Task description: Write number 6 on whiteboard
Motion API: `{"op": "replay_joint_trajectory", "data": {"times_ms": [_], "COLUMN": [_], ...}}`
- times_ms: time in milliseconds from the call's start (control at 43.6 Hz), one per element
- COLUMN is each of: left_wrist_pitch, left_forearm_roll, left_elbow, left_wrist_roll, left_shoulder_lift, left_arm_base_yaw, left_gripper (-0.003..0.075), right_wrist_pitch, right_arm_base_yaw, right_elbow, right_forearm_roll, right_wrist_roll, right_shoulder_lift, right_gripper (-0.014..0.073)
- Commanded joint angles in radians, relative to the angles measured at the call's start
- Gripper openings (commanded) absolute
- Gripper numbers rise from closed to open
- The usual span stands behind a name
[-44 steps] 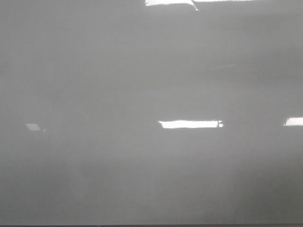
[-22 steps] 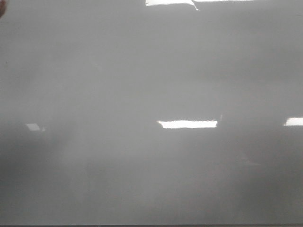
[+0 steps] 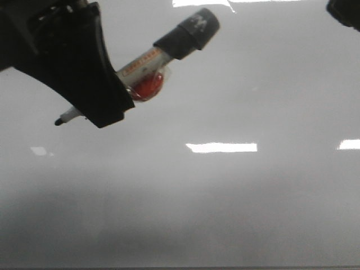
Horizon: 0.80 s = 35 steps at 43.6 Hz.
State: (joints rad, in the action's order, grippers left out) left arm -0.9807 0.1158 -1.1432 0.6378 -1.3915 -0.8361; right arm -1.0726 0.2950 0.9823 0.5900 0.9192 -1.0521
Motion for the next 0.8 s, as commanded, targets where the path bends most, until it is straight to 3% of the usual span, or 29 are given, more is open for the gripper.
{"op": "replay_joint_trajectory", "data": {"times_ms": [0, 183, 412, 779], "left_wrist_pitch": [0.042, 0.047, 0.063, 0.063], "left_forearm_roll": [0.009, 0.009, 0.009, 0.009], "left_elbow": [-0.040, -0.044, -0.044, -0.044], "left_wrist_roll": [0.043, 0.043, 0.043, 0.043], "left_shoulder_lift": [0.018, 0.016, 0.016, 0.016], "left_arm_base_yaw": [-0.041, -0.077, -0.077, -0.077], "left_gripper": [-0.0020, -0.0020, -0.0020, -0.0020], "right_wrist_pitch": [0.059, 0.110, 0.145, 0.140], "right_arm_base_yaw": [0.079, 0.221, 0.314, 0.321], "right_elbow": [0.032, 0.059, 0.099, 0.099], "right_forearm_roll": [0.045, 0.028, 0.029, 0.034], "right_wrist_roll": [0.040, 0.074, 0.073, 0.072], "right_shoulder_lift": [-0.025, -0.100, -0.159, -0.164], "right_gripper": [0.0580, 0.0537, 0.0532, 0.0164]}}
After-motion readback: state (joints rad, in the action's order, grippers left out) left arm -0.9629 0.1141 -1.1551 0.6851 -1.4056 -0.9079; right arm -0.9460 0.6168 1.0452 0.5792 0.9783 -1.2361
